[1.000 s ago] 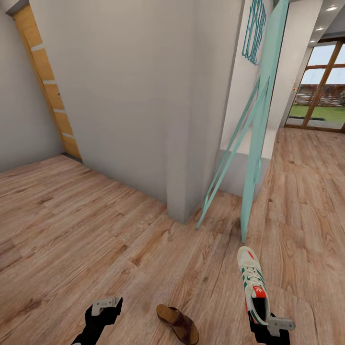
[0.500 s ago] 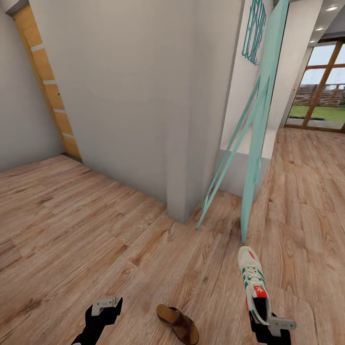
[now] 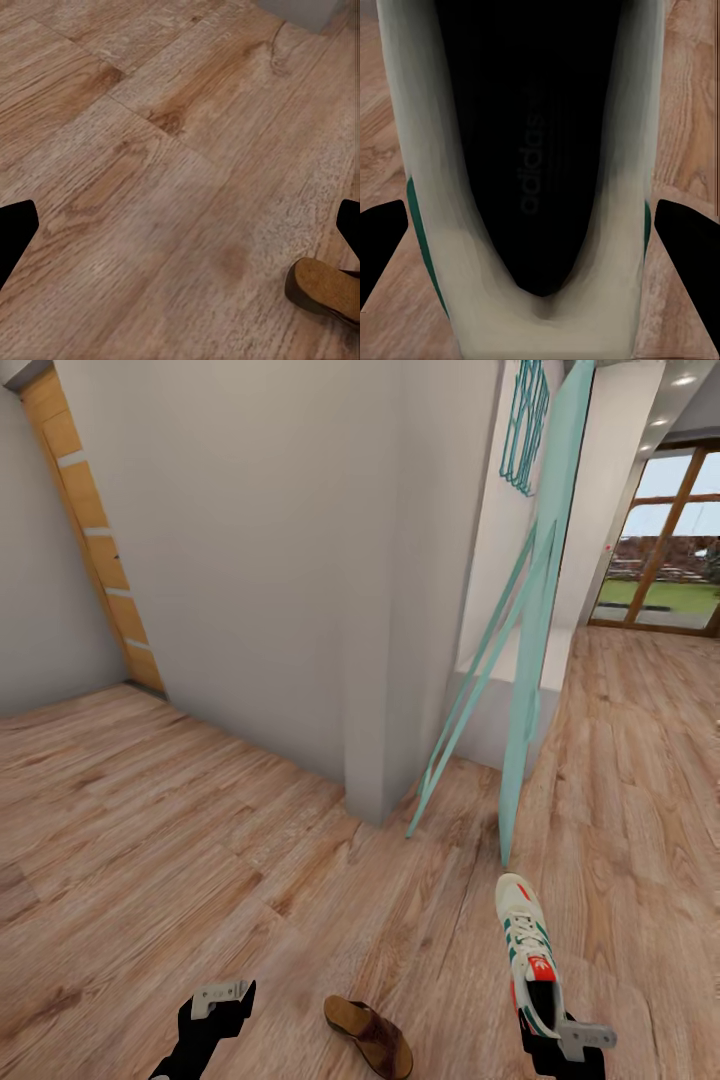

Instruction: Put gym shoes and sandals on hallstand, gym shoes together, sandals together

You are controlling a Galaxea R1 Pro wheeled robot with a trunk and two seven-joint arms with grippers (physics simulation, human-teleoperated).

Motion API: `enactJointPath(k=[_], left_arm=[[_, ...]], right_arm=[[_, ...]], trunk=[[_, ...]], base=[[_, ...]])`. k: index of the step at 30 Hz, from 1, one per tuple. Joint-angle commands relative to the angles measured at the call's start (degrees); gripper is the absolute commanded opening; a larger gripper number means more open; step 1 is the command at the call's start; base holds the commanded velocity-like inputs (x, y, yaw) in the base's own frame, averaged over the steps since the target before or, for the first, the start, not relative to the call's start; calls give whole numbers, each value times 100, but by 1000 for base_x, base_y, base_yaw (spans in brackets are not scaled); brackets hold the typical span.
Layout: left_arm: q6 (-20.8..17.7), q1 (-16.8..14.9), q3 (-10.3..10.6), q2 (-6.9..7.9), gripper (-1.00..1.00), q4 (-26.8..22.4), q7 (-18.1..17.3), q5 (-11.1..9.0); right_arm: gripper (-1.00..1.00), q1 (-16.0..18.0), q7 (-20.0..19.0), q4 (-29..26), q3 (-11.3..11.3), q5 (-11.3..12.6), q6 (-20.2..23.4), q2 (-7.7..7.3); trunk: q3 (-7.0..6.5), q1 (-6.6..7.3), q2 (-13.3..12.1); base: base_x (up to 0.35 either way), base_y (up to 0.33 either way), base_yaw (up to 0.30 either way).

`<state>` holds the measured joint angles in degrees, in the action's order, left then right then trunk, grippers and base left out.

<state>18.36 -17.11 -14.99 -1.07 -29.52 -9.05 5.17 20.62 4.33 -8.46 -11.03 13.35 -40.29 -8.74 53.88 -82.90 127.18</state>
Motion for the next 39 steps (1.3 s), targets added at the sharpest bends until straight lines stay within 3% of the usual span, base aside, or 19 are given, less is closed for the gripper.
enactJointPath(k=[1,14,30,39], left_arm=[[18,-3,-48,-7,100,-1,-35,54],[25,-3,-198,-7,100,-2,-43,54],[20,14,-200,-7,100,-150,-48,62],[23,14,-203,-7,100,-150,-44,63]], right_arm=[[-100,4,42,2,-49,18,-11,-2],[-100,4,42,2,-56,18,-10,4],[-100,3,42,2,-52,18,-9,4],[-100,3,42,2,-57,13,-11,4]], trunk=[[2,1,2],[-40,1,2],[-43,1,2],[-73,1,2]], base=[[0,0,-187],[72,53,-202],[14,8,-15],[0,0,-221]])
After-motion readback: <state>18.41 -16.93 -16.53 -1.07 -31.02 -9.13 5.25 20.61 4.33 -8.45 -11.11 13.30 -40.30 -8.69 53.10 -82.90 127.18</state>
